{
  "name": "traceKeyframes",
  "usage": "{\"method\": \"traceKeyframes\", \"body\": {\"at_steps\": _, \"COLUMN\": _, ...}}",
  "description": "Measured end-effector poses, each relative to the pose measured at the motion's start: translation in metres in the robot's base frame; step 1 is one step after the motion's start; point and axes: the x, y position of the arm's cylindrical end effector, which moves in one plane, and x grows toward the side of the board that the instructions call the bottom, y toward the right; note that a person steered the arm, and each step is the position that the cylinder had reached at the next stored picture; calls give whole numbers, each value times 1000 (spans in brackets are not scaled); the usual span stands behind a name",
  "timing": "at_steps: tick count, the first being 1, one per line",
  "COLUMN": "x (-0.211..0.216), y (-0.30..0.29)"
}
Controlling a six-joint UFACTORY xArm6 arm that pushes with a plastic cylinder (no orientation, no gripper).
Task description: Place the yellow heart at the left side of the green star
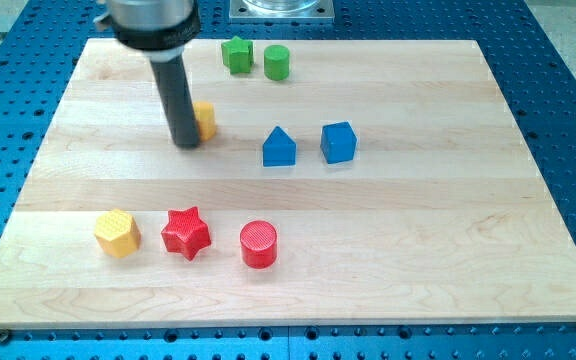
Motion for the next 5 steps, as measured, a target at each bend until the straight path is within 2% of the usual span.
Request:
{"method": "traceKeyframes", "body": {"at_steps": 1, "x": -9, "y": 19}}
{"method": "traceKeyframes", "body": {"at_steps": 2, "x": 9, "y": 44}}
{"method": "traceKeyframes", "body": {"at_steps": 4, "x": -92, "y": 41}}
{"method": "traceKeyframes", "body": {"at_steps": 5, "x": -103, "y": 27}}
